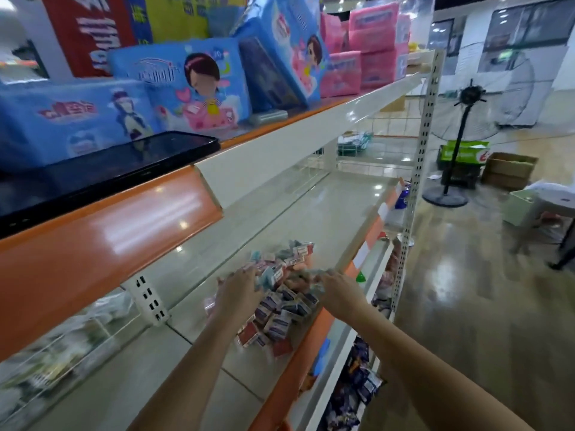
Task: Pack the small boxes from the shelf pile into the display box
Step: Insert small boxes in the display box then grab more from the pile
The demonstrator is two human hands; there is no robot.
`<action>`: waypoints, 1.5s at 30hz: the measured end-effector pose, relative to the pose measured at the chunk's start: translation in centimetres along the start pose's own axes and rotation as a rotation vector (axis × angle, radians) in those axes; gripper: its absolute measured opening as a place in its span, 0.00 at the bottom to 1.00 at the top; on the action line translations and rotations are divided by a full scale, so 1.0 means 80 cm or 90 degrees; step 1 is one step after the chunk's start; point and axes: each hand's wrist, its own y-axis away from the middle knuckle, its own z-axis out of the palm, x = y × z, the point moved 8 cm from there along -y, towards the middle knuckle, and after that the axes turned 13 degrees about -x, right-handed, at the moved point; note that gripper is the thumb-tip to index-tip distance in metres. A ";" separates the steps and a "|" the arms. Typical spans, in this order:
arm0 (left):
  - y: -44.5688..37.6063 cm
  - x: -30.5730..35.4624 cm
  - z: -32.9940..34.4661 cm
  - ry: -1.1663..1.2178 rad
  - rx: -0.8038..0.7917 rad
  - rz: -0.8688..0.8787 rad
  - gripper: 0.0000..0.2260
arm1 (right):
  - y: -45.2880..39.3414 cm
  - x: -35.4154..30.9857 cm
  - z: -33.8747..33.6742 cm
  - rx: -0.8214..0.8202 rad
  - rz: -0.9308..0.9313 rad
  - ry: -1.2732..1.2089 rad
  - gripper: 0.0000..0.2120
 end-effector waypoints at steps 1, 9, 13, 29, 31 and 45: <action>-0.005 0.000 0.002 0.005 0.005 -0.008 0.17 | -0.005 0.002 0.002 0.003 -0.010 0.010 0.15; -0.024 0.000 0.010 0.000 0.054 -0.081 0.14 | -0.032 0.013 0.004 0.000 -0.047 0.013 0.12; -0.020 -0.009 0.014 0.068 0.061 -0.100 0.12 | -0.042 0.015 0.006 -0.057 -0.098 -0.016 0.17; 0.074 -0.056 0.006 0.611 0.070 -0.190 0.11 | -0.026 -0.073 -0.016 -0.031 -0.352 -0.282 0.16; 0.094 -0.062 0.006 0.654 0.070 -0.195 0.11 | -0.022 -0.092 -0.006 -0.043 -0.375 -0.285 0.16; 0.328 -0.155 -0.049 0.709 0.224 -0.296 0.10 | 0.086 -0.278 0.056 -0.189 -0.528 -0.408 0.05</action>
